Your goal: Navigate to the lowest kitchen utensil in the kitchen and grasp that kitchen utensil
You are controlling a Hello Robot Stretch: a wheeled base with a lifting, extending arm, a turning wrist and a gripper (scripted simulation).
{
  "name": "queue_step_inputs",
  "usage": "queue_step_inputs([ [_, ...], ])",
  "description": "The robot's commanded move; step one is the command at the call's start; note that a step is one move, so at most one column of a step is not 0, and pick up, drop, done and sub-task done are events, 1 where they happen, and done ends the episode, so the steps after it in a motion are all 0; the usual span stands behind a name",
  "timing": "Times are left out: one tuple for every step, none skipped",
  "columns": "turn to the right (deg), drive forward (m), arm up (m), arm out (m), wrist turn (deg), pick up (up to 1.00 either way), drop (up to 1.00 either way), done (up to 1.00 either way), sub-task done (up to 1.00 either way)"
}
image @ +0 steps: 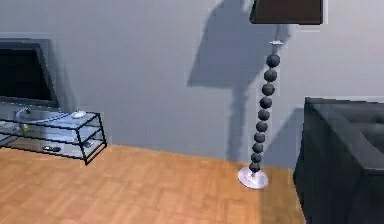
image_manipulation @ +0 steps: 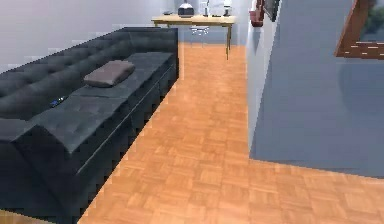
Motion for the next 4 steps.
queue_step_inputs([
  [-3.0,0.00,0.00,0.00,0.0,0.00,0.00,0.00,0.00],
  [0.0,0.35,0.00,0.00,0.0,0.00,0.00,0.00,0.00],
  [-45.0,0.00,0.00,0.00,0.0,0.00,0.00,0.00,0.00],
  [-27.0,0.00,0.00,0.00,0.0,0.00,0.00,0.00,0.00],
])
